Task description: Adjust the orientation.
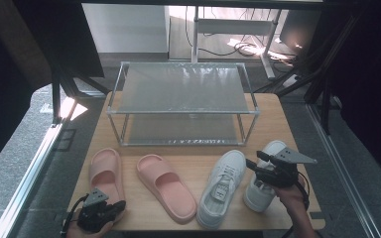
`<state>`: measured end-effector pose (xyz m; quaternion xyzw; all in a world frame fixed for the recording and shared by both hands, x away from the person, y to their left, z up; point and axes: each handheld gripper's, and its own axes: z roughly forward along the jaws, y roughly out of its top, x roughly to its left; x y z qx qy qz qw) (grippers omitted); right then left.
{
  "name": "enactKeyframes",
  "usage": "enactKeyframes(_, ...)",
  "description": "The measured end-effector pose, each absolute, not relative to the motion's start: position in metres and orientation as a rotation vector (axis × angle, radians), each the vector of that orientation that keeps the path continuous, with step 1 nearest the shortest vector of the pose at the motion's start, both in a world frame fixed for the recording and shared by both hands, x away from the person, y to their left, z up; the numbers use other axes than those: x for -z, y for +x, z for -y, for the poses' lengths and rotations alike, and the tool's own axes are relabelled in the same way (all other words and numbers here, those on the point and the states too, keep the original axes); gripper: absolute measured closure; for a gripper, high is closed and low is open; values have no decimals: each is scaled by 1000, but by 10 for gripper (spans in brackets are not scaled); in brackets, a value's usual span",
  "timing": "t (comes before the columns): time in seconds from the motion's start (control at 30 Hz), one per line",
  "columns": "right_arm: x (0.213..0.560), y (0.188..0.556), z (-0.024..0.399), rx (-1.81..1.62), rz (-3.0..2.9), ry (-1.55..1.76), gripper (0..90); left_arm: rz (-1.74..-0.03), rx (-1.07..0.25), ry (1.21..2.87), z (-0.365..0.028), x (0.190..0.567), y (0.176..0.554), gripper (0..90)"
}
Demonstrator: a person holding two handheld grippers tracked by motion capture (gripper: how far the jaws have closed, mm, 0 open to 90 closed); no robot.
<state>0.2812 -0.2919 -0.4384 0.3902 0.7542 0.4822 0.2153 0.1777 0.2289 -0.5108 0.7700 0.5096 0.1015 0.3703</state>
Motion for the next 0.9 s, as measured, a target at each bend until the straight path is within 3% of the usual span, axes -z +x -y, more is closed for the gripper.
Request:
enactKeyframes(0.23,437,281,294,-1345,-2075,1092,458,-1324,-364,1893,-249,492,183,900)
enactKeyframes(0.5,438,282,296,-1338,-2068,1101,458,-1409,-487,1781,-298,473,196,900)
enactKeyframes(0.9,440,284,295,-1324,-2072,1107,458,-1519,-491,1753,-345,508,267,900)
